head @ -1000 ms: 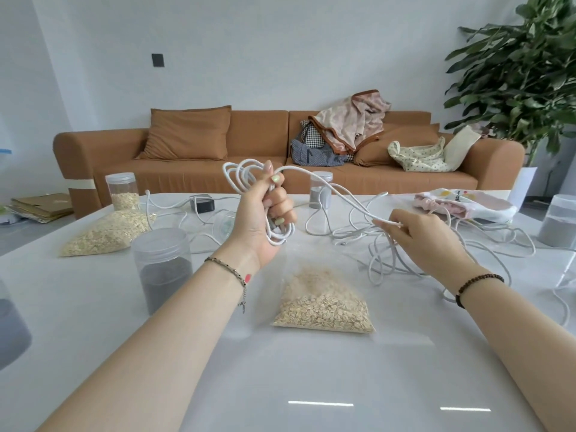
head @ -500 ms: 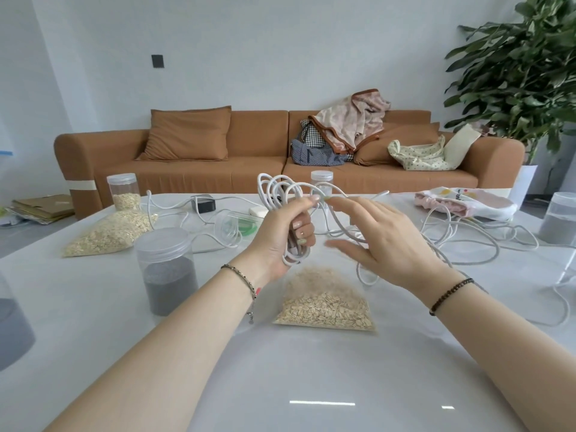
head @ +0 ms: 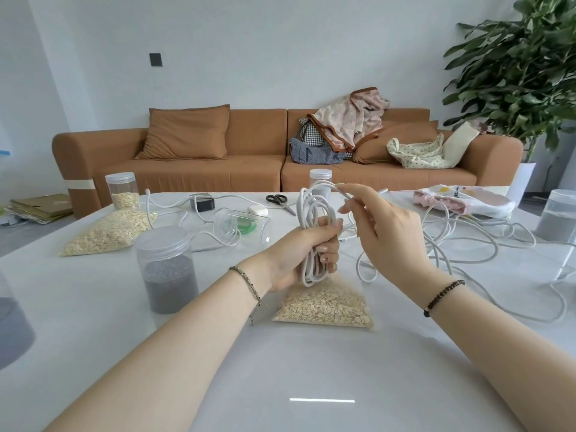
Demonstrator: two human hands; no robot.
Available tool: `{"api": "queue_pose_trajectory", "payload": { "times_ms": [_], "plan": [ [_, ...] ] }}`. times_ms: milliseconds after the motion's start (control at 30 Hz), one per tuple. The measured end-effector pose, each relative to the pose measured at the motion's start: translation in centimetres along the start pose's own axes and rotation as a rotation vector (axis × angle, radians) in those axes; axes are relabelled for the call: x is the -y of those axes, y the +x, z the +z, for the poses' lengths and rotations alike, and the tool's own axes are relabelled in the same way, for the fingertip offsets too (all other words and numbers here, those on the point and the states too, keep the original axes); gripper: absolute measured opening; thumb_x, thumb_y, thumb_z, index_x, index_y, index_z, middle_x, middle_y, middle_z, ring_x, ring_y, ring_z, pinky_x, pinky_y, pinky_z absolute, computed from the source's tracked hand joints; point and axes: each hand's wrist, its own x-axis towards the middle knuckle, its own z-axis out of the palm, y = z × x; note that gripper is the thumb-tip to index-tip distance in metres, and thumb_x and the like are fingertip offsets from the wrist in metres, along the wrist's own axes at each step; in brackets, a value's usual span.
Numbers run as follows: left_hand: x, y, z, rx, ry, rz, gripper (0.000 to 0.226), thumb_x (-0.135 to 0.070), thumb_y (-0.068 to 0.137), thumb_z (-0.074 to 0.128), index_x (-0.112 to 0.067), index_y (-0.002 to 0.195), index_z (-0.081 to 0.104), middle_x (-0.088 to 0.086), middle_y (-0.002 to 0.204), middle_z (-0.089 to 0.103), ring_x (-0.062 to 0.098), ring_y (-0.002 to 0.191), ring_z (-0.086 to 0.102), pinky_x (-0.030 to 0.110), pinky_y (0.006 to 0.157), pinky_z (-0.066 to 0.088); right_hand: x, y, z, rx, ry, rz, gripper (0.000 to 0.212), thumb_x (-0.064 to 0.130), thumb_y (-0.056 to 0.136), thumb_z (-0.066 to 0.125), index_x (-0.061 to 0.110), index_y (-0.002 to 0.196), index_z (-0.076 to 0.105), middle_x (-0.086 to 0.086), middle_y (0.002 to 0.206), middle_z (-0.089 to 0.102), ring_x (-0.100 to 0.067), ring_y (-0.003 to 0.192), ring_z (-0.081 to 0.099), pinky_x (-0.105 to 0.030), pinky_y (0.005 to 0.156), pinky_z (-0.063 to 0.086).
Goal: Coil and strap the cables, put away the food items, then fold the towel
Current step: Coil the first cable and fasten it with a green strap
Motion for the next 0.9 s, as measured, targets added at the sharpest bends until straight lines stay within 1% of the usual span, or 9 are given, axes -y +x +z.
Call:
{"api": "queue_pose_trajectory", "payload": {
  "times_ms": [100, 167, 233, 367, 467, 533, 667, 800, 900],
  "plan": [
    [0.0, 0.0, 0.1, -0.017, -0.019, 0.011, 0.035, -0.031, 0.106, 0.044, -0.022, 0.075, 0.031, -0.009, 0.052, 0.027, 0.008, 0.049, 0.026, 0.021, 0.054, 0.03, -0.1, 0.1, -0.3, -0.018, -0.006, 0.014, 0.024, 0.027, 0.104, 0.044, 0.019, 0.12, 0.061, 0.012, 0.08, 0.071, -0.014, 0.051, 0.059, -0.033, 0.04, 0.044],
    [-0.5, 0.0, 0.0, -0.073, -0.064, 0.056, 0.038, -0.037, 0.106, 0.042, -0.022, 0.073, 0.032, -0.01, 0.05, 0.023, 0.008, 0.047, 0.021, 0.021, 0.051, 0.021, -0.3, 0.1, -0.4, -0.008, -0.034, 0.043, 0.021, 0.03, 0.103, 0.049, 0.019, 0.115, 0.062, 0.012, 0.071, 0.066, -0.014, 0.047, 0.055, -0.033, 0.04, 0.044],
    [-1.1, -0.1, -0.5, -0.152, -0.121, 0.124, 0.039, -0.045, 0.104, 0.041, -0.021, 0.073, 0.039, -0.01, 0.051, 0.021, 0.007, 0.045, 0.019, 0.02, 0.046, 0.021, -0.4, 0.0, -0.4, 0.008, -0.076, 0.055, 0.022, 0.036, 0.1, 0.052, 0.019, 0.108, 0.064, 0.012, 0.063, 0.056, -0.015, 0.045, 0.051, -0.029, 0.04, 0.041],
    [-2.2, -0.3, -1.4, -0.252, -0.285, 0.247, 0.045, -0.054, 0.102, 0.04, -0.021, 0.072, 0.04, -0.007, 0.053, 0.018, 0.009, 0.047, 0.014, 0.02, 0.044, 0.02, -0.5, -0.2, -0.7, 0.032, -0.089, 0.044, 0.031, 0.046, 0.099, 0.052, 0.02, 0.092, 0.067, 0.015, 0.055, 0.041, -0.012, 0.044, 0.042, -0.023, 0.044, 0.028],
    [-2.3, -0.3, -1.4, -0.275, -0.34, 0.282, 0.05, -0.058, 0.102, 0.035, -0.018, 0.073, 0.045, -0.008, 0.051, 0.023, 0.007, 0.043, 0.02, 0.019, 0.041, 0.027, -0.5, -0.1, -0.8, 0.04, -0.061, 0.057, 0.027, 0.042, 0.099, 0.053, 0.02, 0.091, 0.066, 0.021, 0.056, 0.04, -0.01, 0.048, 0.04, -0.025, 0.05, 0.03],
    [-2.0, -0.2, -1.3, -0.283, -0.349, 0.285, 0.049, -0.058, 0.102, 0.035, -0.016, 0.081, 0.049, -0.006, 0.053, 0.03, 0.007, 0.042, 0.024, 0.019, 0.042, 0.031, -0.5, 0.0, -0.8, 0.036, -0.031, 0.019, 0.02, 0.028, 0.101, 0.056, 0.015, 0.091, 0.066, 0.023, 0.06, 0.039, -0.012, 0.056, 0.04, -0.03, 0.059, 0.036],
    [-1.4, 0.0, -1.0, -0.325, -0.208, 0.275, 0.05, -0.053, 0.102, 0.041, -0.012, 0.111, 0.067, -0.002, 0.076, 0.059, 0.009, 0.048, 0.043, 0.022, 0.048, 0.04, -0.5, 0.0, -0.8, 0.091, 0.09, -0.035, 0.012, 0.01, 0.101, 0.056, 0.006, 0.092, 0.063, 0.001, 0.08, 0.063, -0.017, 0.074, 0.05, -0.036, 0.075, 0.045],
    [-1.2, 0.0, -1.0, -0.323, -0.058, 0.261, 0.036, -0.05, 0.099, 0.052, -0.026, 0.098, 0.08, -0.005, 0.1, 0.069, 0.009, 0.063, 0.055, 0.024, 0.057, 0.046, -0.2, -0.1, -0.3, 0.147, 0.092, -0.078, 0.019, 0.017, 0.102, 0.051, 0.004, 0.091, 0.061, -0.004, 0.077, 0.06, -0.02, 0.073, 0.048, -0.037, 0.072, 0.043],
    [-1.5, -0.2, -1.0, -0.334, -0.025, 0.265, 0.031, -0.052, 0.087, 0.065, -0.025, 0.091, 0.079, -0.008, 0.091, 0.065, 0.007, 0.067, 0.055, 0.024, 0.059, 0.047, 0.0, 0.0, -0.1, 0.191, 0.085, -0.122, 0.024, 0.021, 0.103, 0.048, 0.006, 0.091, 0.061, -0.001, 0.074, 0.053, -0.018, 0.068, 0.042, -0.031, 0.067, 0.038]
  ]
}}
